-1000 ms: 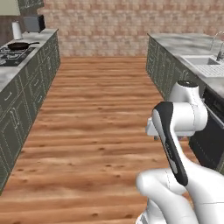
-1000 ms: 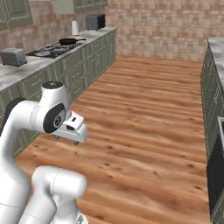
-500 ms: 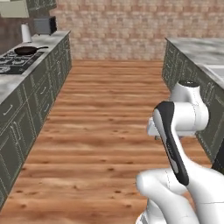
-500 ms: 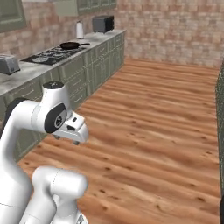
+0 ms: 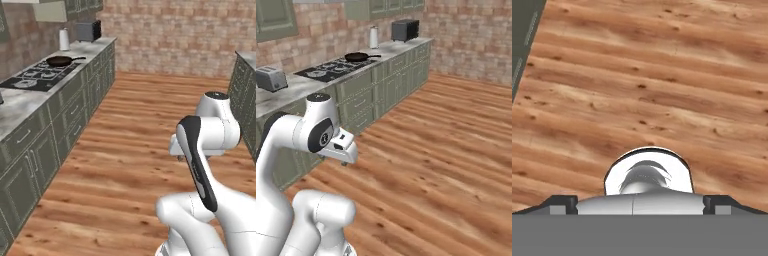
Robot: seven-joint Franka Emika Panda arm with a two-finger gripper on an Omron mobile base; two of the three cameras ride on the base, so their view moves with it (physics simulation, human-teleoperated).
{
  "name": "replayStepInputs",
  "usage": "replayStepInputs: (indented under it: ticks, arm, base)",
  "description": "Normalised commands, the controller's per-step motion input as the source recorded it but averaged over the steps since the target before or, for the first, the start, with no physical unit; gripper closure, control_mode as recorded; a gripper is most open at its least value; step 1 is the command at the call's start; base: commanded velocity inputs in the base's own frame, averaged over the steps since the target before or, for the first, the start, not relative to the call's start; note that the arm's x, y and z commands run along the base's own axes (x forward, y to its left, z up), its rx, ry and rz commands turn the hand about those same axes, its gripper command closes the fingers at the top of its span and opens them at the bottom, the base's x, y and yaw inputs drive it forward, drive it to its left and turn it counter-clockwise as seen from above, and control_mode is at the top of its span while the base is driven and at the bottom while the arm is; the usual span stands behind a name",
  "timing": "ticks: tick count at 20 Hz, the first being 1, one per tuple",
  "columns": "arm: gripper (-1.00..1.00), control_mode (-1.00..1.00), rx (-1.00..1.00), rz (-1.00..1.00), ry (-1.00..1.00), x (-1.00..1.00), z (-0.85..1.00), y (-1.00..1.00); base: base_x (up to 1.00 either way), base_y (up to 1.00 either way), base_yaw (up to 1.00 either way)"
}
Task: Take the chicken drumsticks from the pan and place one on each plate on the dining counter.
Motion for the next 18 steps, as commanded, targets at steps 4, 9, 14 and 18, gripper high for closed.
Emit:
replayStepInputs:
  ticks: [4, 9, 14, 18]
  arm:
    - [-1.0, 1.0, 0.0, 0.0, 0.0, 0.0, 0.0, 0.0]
    - [-1.0, 1.0, 0.0, 0.0, 0.0, 0.0, 0.0, 0.0]
    - [-1.0, 1.0, 0.0, 0.0, 0.0, 0.0, 0.0, 0.0]
    - [-1.0, 1.0, 0.0, 0.0, 0.0, 0.0, 0.0, 0.0]
  base:
    - [1.0, 0.0, 0.41]
    - [1.0, -0.01, 0.39]
    - [1.0, -0.17, 0.27]
    - [1.0, -0.11, -0.01]
